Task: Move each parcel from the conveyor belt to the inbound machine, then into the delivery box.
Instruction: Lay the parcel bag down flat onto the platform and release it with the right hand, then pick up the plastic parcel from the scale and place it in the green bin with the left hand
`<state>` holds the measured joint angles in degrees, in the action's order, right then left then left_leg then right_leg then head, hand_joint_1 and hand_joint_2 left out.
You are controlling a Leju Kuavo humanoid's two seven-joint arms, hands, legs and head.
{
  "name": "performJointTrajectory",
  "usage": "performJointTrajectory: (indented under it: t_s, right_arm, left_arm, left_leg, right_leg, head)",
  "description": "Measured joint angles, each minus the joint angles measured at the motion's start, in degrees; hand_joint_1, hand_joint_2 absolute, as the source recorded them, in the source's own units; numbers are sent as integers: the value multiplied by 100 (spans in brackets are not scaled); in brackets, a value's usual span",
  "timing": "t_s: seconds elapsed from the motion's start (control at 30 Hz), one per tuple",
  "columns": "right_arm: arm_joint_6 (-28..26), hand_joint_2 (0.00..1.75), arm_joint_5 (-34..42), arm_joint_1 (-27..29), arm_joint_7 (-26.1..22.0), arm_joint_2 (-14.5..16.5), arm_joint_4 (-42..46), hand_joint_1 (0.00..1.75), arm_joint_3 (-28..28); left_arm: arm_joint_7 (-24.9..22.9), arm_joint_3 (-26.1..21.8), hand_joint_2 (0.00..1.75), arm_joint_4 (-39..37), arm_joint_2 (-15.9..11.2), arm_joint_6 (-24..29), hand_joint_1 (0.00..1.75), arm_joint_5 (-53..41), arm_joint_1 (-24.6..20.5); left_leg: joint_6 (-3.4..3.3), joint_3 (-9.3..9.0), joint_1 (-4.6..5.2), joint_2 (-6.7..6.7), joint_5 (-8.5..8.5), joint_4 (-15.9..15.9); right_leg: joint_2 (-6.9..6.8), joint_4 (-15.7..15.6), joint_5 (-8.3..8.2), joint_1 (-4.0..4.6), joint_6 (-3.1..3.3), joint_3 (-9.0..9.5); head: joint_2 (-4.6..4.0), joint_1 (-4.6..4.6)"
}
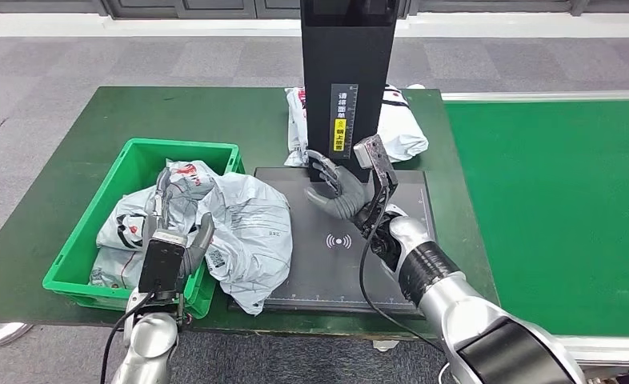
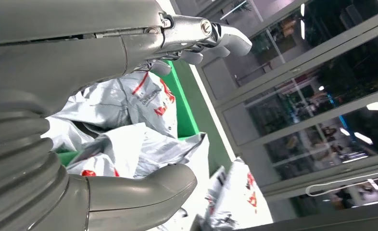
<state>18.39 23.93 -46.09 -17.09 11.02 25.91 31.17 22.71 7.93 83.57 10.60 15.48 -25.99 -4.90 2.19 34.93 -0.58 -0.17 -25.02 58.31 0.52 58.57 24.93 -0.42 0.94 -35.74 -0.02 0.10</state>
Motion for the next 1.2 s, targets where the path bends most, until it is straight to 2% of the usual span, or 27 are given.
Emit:
performJointTrajectory:
  t_s: [0.1, 0.33, 0.57, 0.77, 0.97, 1.13, 1.17, 1.2]
  right_arm:
    - [-106, 175, -258, 170, -118, -63, 464, 0, -61]
    - [-206, 175, -724, 879, -77, -249, 2145, 0, -273]
    - [-298, 175, -1106, 1523, -118, -336, 3291, 0, -381]
    - [-420, 175, -1301, 2200, -129, -353, 4062, 0, -604]
    - [-517, 175, -1373, 2632, -135, -355, 4569, 0, -764]
    - [-565, 175, -1360, 3036, -222, -355, 4957, 0, -910]
    - [-598, 175, -1356, 3147, -263, -355, 5059, 0, -935]
    - [-630, 175, -1345, 3257, -302, -355, 5154, 0, -963]
  left_arm:
    - [-177, 2, 175, -2, -2, -222, 0, -362, -8]
    - [-516, 92, 175, -70, -55, -771, 0, -1168, -56]
    - [-768, 405, 175, -338, -161, -1413, 0, -1949, -293]
    - [-1314, 711, 175, -1024, -319, -1524, 0, -3005, -859]
    - [-1595, 793, 175, -1728, -425, -1490, 0, -3485, -1344]
    - [-2239, 950, 175, -2634, -532, -1585, 1, -4525, -1963]
    - [-2360, 980, 175, -2896, -550, -1613, 17, -4739, -2122]
    - [-2465, 1009, 175, -3146, -568, -1646, 61, -4920, -2285]
  left_leg:
    - [0, 0, -1, -1, 0, -1]
    - [0, 2, 1, 1, -3, 0]
    - [-2, 2, 2, -1, -5, 0]
    - [-2, 3, 2, -2, -4, 0]
    - [-2, 0, 2, 1, -4, 0]
    - [-4, -6, 2, -7, -4, -2]
    - [-4, -10, 2, -7, -5, -2]
    - [-4, -16, 2, -5, -6, -4]
  right_leg:
    - [-2, 0, 1, 1, 1, -1]
    - [1, 0, 2, 0, 0, -6]
    - [-2, -1, 2, -2, -1, -5]
    - [-5, -1, 2, -2, -1, -3]
    - [0, -1, 2, -2, 0, -2]
    - [-15, -1, 3, -1, -1, 10]
    - [-14, -1, 3, -2, -1, 14]
    - [-12, -1, 4, -2, 0, 20]
  head:
    - [0, 0]
    - [0, 1]
    - [1, 1]
    - [1, 1]
    - [2, 1]
    - [0, 1]
    - [1, 1]
    - [1, 1]
